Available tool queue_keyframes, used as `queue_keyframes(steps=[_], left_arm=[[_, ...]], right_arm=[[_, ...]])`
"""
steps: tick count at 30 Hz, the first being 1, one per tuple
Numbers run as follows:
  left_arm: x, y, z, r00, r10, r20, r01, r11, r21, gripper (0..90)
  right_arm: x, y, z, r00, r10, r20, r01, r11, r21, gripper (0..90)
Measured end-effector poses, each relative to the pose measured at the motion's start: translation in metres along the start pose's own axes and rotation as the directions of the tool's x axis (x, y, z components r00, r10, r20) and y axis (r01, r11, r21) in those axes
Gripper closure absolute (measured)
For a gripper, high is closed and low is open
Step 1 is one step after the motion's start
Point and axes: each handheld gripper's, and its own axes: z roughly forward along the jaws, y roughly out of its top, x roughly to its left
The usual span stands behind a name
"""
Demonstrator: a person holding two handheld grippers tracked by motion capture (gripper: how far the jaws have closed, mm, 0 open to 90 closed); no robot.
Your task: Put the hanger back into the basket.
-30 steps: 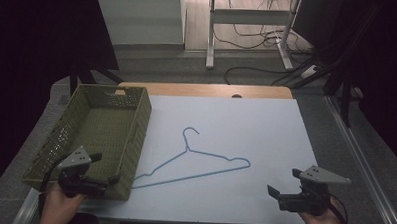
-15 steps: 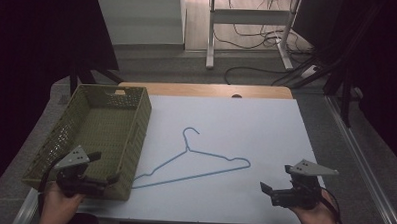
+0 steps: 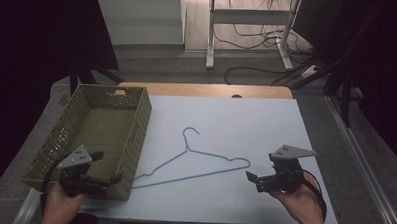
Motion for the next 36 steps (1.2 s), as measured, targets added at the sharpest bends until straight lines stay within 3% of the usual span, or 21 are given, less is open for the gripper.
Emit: queue_keyframes(steps=[5,14,26,36], left_arm=[[-0.003,0.005,0.002,1.0,0.008,0.005,-0.008,1.0,0.006,1.1],[-0.012,0.016,0.011,0.9993,0.031,0.021,-0.031,0.9994,0.013,1.6],[-0.027,0.033,0.025,0.9963,0.057,0.065,-0.056,0.9984,-0.008,1.6],[-0.044,0.053,0.045,0.9885,0.096,0.116,-0.095,0.9953,-0.018,1.0]], right_arm=[[0.003,0.013,0.015,0.9995,-0.027,-0.019,0.027,0.999,0.018,5.3],[0.006,0.027,0.035,0.9975,-0.031,-0.063,0.033,0.999,0.037,10.0],[0.004,0.038,0.053,0.9946,-0.069,-0.077,0.073,0.996,0.049,18.5],[0.004,0.047,0.073,0.9895,-0.088,-0.115,0.096,0.993,0.07,27.2]])
